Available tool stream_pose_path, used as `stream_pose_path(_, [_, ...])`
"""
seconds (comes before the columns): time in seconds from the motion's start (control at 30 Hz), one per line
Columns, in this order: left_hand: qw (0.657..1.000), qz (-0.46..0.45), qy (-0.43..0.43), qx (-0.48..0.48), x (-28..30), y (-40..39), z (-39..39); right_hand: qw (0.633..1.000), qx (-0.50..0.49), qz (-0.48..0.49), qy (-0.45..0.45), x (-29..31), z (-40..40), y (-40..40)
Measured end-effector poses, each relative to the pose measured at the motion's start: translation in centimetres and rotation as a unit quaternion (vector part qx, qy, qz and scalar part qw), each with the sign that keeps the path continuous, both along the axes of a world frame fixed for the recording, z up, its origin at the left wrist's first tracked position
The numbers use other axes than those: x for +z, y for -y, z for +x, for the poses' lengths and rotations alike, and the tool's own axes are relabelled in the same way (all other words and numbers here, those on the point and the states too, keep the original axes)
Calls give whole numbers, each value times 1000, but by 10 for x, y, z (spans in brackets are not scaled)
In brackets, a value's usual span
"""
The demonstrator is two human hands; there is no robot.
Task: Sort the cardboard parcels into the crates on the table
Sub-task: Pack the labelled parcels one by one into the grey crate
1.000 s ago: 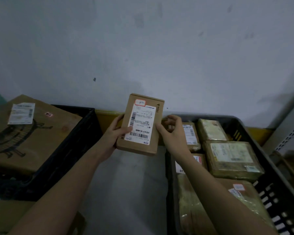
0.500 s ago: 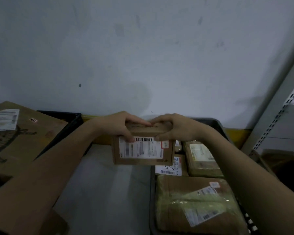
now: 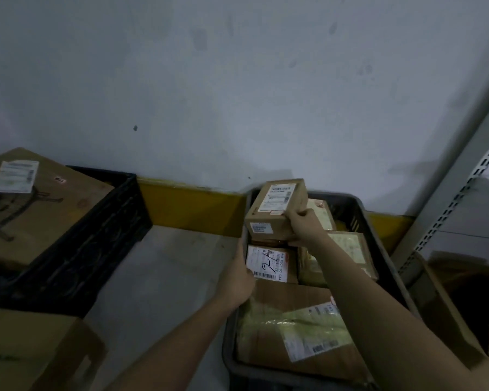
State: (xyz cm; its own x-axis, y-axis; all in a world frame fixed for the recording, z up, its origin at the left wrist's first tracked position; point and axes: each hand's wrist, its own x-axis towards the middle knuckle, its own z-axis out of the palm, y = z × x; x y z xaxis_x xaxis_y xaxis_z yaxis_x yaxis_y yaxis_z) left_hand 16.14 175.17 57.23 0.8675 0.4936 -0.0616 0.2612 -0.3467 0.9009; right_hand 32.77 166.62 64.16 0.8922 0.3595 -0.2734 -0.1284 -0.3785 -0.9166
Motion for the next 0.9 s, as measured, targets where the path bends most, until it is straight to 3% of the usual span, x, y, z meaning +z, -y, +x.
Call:
stream_pose_path(0.1, [1000,21,11,16,3,5,-2,970,28,-181,161,-1,8,-11])
stream_pose_path(0.2, [999,46,-5,25,6,6,0,949,67,-250,181,-7,24,-13])
stream_pose_path(0.47, [992,105,-60,43,6,7,-1,939,68,-241,236,-16,22,1])
stream_pose_path(0.6, [981,151,-110,56,9,-4,-6,935,59,-174,303,-4,5,22])
stream_pose_path(0.9, [958,229,-117,131,53,-86,-108,910,271,-94,300,28,-113,-22])
